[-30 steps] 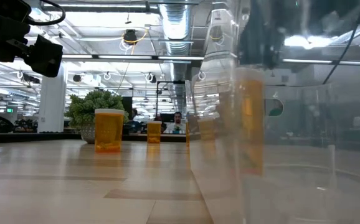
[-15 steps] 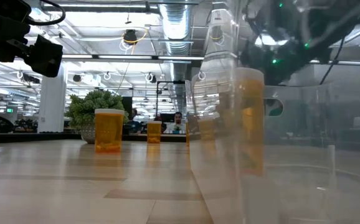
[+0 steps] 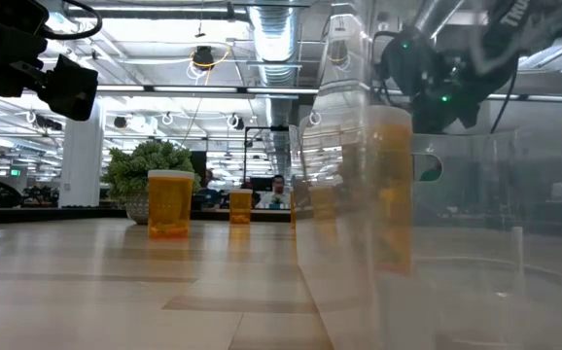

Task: Pick and place pill bottles into a basket
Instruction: Put the orange pill bottle into the transparent bin

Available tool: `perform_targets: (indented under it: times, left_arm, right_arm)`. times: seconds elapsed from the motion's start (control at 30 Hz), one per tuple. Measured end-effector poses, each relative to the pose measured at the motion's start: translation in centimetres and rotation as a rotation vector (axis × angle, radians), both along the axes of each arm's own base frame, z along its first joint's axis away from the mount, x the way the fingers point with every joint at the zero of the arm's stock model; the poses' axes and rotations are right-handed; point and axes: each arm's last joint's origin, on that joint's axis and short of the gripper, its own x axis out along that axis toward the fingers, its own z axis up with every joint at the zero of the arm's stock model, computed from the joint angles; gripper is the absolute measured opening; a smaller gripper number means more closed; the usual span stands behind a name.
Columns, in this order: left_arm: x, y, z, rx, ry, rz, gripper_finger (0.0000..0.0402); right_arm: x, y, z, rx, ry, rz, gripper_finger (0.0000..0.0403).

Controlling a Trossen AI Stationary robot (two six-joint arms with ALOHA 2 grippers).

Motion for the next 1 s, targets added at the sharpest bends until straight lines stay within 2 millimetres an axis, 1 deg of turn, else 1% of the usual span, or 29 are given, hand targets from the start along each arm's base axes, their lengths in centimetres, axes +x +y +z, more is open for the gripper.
perform_targets:
  times: [0.17,0.33,0.47,0.67,1.0]
  left_arm:
    - [0.0,0.0,0.0,0.000,0.001,0.000,0.0242]
    - [0.0,0.0,0.0,0.001,0.001,0.000,0.0242]
    - [0.0,0.0,0.0,0.000,0.000,0.000,0.0242]
    - [0.0,0.0,0.0,0.000,0.000,0.001,0.0242]
    - [0.0,0.0,0.0,0.000,0.000,0.000,0.0242]
  right_arm:
    - [0.5,-0.8,0.4,-0.024,-0.003,-0.009,0.0229]
    - [0.4,-2.3,0.5,-0.034,0.020,-0.059,0.0229]
    - [0.3,-2.9,0.6,-0.019,0.022,-0.056,0.0229]
    - [0.6,-3.0,0.9,0.004,0.006,-0.021,0.0229]
    - [0.6,-3.0,0.9,-0.014,0.014,-0.004,0.0229]
